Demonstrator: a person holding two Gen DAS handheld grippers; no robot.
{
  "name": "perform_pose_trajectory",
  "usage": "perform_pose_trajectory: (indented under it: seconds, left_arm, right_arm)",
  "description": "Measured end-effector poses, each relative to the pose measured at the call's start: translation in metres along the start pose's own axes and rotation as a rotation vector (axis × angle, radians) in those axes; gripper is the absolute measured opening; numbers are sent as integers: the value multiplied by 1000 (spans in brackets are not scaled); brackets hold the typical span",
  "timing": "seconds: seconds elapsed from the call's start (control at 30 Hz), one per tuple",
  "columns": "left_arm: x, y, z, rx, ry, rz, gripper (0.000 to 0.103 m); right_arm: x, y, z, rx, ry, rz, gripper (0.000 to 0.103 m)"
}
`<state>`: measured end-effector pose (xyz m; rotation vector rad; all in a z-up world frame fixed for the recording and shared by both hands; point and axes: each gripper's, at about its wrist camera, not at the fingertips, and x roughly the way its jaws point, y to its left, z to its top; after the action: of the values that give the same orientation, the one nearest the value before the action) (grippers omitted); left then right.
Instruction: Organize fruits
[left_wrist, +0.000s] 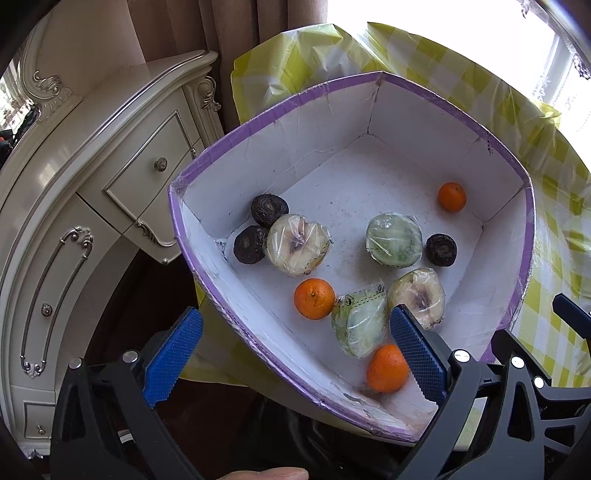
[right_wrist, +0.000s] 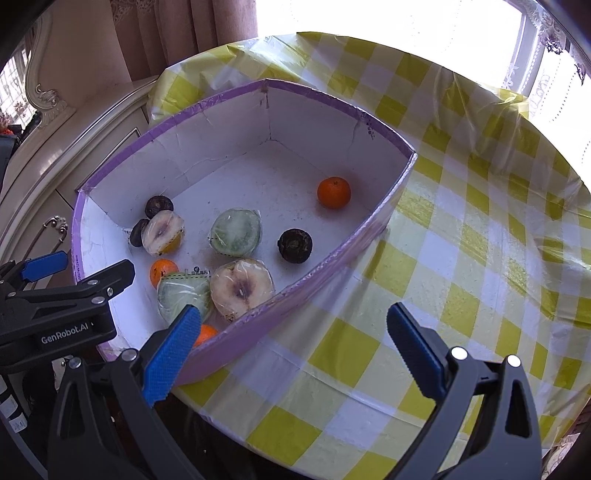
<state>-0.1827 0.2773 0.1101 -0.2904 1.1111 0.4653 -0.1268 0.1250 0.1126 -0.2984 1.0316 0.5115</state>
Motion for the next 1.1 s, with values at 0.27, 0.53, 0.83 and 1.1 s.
perform_pose_trajectory:
  seconds: [0.27,0.53,0.83,1.1]
  left_arm:
    - [1,0,1,0,1,-1,98]
    - [2,1,1,-1,4,-3,98]
    - [3,3,1,-10,7,-9,98]
    - [4,3,2,-14,13,-6,98]
  right_arm:
    - [1,2,-2,-3,5,5,101]
    - [2,2,-2,-1,8,7,101]
    - [3,2,-3,-6,11,11,101]
    - [3,4,-4,-8,11,13,101]
